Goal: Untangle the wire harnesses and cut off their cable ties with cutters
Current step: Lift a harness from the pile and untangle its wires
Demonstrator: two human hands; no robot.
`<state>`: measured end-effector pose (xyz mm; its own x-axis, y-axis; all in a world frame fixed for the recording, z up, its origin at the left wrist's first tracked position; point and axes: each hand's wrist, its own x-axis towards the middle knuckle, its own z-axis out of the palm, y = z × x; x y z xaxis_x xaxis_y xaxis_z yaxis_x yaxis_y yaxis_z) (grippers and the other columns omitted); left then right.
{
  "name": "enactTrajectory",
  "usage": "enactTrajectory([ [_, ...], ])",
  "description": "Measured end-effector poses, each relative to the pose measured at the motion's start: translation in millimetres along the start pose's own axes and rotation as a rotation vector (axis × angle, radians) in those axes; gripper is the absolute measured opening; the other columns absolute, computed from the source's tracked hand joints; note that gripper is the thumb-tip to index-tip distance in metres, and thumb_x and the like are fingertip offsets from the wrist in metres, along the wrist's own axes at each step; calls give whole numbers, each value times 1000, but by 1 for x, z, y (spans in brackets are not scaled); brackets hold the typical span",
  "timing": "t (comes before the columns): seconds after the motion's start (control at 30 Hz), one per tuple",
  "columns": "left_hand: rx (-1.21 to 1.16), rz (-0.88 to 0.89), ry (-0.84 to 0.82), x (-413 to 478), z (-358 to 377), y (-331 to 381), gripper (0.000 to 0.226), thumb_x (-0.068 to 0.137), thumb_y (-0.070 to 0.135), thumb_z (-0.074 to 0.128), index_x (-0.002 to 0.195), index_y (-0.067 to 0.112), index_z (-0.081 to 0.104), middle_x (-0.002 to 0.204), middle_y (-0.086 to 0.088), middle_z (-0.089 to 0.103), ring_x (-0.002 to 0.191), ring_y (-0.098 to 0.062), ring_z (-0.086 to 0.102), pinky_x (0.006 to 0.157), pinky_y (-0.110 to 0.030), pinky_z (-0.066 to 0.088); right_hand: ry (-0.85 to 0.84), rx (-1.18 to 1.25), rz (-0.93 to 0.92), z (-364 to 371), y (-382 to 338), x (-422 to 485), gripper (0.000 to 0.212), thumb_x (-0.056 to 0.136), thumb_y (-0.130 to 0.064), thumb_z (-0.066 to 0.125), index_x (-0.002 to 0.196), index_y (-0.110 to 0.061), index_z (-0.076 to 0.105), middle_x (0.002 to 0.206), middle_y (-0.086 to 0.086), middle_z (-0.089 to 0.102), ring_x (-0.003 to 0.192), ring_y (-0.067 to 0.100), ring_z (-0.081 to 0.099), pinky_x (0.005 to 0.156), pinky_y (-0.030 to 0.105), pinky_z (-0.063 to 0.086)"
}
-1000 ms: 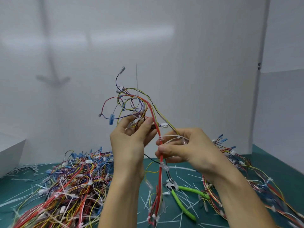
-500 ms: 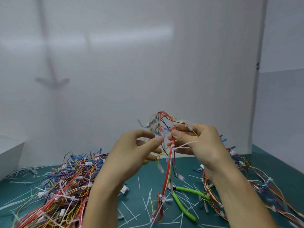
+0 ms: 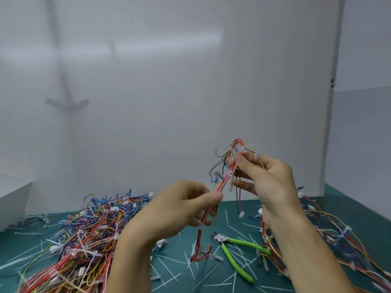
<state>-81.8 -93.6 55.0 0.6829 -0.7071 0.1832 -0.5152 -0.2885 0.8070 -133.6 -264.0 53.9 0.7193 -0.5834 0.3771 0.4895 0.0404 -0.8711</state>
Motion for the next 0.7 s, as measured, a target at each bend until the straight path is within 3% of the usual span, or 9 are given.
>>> enactTrajectory([
  [0.13,41,-25,-36,2,-1,-6,11,88,27,72,89,16,71,86,1,77,79,-13,75,70,-21,58,48,23,-10,-2,1,0,7,91,-11,68,85,-7,71,66,-2,73,59,8,69,55,23,59],
  [0.33,74,-106,-43,0,-10,-21,13,89,26,71,89,14,74,88,-1,78,89,-17,73,79,-28,57,108,83,-36,-6,-3,3,10,91,-12,68,84,-7,72,68,0,74,60,10,69,53,21,56],
  [0.47,-82,-104,149,1,-13,-25,11,95,18,63,90,13,72,87,-2,78,82,-23,75,77,-34,58,120,143,-37,-8,-6,3,9,90,-11,68,82,-9,72,69,0,75,62,11,71,52,20,56],
  [0.6,-309,-48,392,5,-9,-22,12,95,11,61,91,9,72,81,-6,77,67,-24,73,65,-30,61,102,202,4,-9,-7,1,15,90,-10,68,75,-12,71,71,5,75,64,14,72,52,21,57],
  [0.7,-448,14,470,5,-8,-18,14,95,10,61,91,9,74,80,-6,77,66,-26,73,58,-26,60,89,213,21,-9,-8,1,19,90,-10,68,71,-12,72,73,7,76,65,17,73,52,22,57],
])
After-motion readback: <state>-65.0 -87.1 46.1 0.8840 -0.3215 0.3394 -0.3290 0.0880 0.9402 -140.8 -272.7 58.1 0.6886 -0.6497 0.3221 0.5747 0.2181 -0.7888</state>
